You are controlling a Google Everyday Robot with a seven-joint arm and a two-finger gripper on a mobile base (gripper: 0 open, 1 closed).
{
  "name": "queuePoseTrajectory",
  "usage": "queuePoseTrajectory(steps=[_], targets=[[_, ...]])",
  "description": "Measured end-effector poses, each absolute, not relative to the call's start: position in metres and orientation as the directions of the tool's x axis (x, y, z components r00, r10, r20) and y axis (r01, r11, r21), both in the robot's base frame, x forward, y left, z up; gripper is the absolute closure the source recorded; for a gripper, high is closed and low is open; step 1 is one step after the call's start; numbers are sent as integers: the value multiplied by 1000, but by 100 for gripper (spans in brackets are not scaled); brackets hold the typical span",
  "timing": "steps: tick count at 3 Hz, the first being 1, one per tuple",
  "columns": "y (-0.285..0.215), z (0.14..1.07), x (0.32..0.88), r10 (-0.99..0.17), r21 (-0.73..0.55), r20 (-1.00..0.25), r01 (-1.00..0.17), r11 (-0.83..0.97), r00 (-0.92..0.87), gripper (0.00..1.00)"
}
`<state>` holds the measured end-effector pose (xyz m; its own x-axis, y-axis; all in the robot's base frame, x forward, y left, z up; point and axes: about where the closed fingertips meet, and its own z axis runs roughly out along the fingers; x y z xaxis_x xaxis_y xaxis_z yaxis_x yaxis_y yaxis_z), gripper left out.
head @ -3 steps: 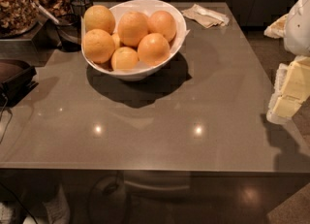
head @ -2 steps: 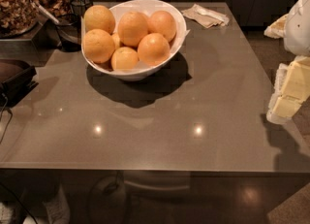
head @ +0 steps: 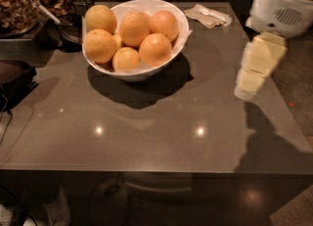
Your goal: Pick orange from white bowl
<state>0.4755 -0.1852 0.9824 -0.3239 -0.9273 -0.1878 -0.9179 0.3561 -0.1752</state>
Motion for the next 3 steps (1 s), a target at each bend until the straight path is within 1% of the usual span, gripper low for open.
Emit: queuePoseTrajectory(steps=[1, 2, 3], targets=[[-145, 990, 520, -932, -206, -177, -914, 350, -317, 0], [-145, 990, 521, -932, -206, -177, -914, 350, -317, 0], [-114, 993, 535, -933, -202, -212, -921, 334, -291, 0]])
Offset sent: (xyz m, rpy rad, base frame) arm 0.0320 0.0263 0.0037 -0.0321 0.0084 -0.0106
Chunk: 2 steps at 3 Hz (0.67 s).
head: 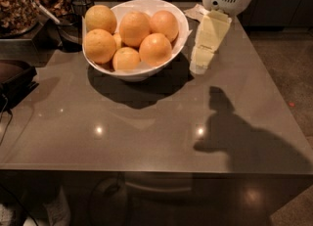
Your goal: Pick orange from white bowl
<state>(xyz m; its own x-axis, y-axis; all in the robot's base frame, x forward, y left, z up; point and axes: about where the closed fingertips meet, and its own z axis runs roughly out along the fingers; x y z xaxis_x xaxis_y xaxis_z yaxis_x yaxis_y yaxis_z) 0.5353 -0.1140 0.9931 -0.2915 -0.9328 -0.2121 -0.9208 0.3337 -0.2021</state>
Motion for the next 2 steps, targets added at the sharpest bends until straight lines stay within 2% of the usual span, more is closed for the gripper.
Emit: queuePoseTrajectory(steps=[2], targets=[[-63, 999, 581, -958, -235, -178, -936, 262, -223, 0]])
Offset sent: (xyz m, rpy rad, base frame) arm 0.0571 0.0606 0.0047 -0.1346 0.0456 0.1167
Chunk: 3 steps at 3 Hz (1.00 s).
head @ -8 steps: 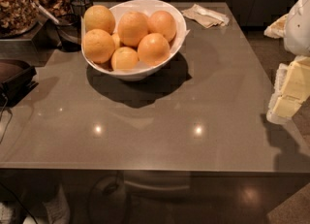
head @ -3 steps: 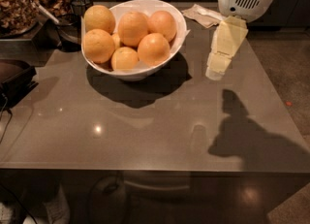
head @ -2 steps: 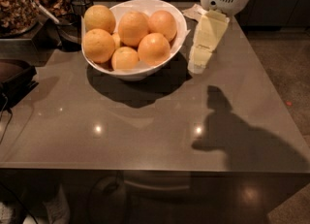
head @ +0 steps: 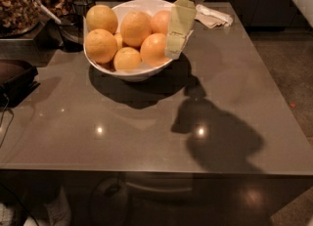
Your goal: Pick orange from white bowl
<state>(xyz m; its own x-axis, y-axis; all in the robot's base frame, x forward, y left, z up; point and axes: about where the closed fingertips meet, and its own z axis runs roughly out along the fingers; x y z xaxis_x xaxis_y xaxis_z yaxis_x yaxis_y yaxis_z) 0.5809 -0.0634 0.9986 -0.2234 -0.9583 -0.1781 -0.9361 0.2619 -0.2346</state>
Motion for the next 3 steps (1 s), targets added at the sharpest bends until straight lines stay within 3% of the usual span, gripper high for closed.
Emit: queuePoseTrajectory(steps=[3], targets=[[-15, 1015, 624, -908, -212, -336, -919, 332, -250, 0]])
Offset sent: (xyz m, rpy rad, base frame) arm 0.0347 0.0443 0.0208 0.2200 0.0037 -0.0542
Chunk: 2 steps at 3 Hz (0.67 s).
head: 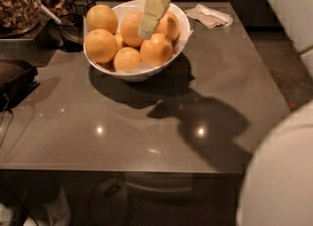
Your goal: Pick orange from white bowl
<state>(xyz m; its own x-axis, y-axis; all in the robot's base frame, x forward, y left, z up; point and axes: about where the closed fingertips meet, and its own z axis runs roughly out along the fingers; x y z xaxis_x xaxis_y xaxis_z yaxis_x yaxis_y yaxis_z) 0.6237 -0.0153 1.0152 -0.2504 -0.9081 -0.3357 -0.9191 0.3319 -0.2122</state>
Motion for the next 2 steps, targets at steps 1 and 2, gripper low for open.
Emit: queuePoseTrajectory(steps=[1, 2], targets=[[-1, 1021, 641, -896, -199, -362, -918, 344, -257, 0], [8, 1016, 658, -883, -179, -382, -916, 359, -272, 0]])
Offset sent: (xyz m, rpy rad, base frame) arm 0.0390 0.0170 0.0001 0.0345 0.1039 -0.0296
